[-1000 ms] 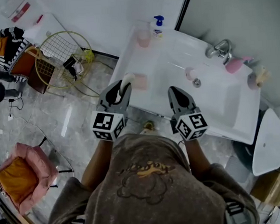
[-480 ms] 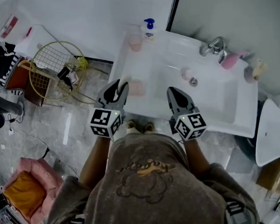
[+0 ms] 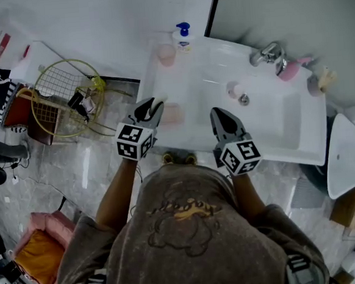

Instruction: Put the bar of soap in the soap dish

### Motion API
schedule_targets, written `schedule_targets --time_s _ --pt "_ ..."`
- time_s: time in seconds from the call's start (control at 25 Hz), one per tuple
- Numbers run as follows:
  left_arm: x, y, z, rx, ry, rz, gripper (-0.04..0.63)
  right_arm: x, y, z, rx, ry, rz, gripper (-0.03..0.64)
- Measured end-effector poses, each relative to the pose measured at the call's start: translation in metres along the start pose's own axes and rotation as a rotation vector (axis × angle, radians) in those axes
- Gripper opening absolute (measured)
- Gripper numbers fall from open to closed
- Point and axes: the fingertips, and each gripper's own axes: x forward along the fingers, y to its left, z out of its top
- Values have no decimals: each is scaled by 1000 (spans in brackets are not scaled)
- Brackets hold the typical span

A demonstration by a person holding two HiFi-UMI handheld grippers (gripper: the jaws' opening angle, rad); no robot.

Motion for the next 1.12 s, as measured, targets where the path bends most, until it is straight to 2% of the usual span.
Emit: schedule_targets --time_s 0.56,0.84,1.12 --pt "56 6 -83 56 254 -139 107 18 -18 -2 12 6 -48 0" --pt "66 6 -112 48 345 -178 107 23 -25 -2 15 15 -59 0" --pt "69 5 -128 51 393 -202 107 26 -30 -7 29 18 -63 0"
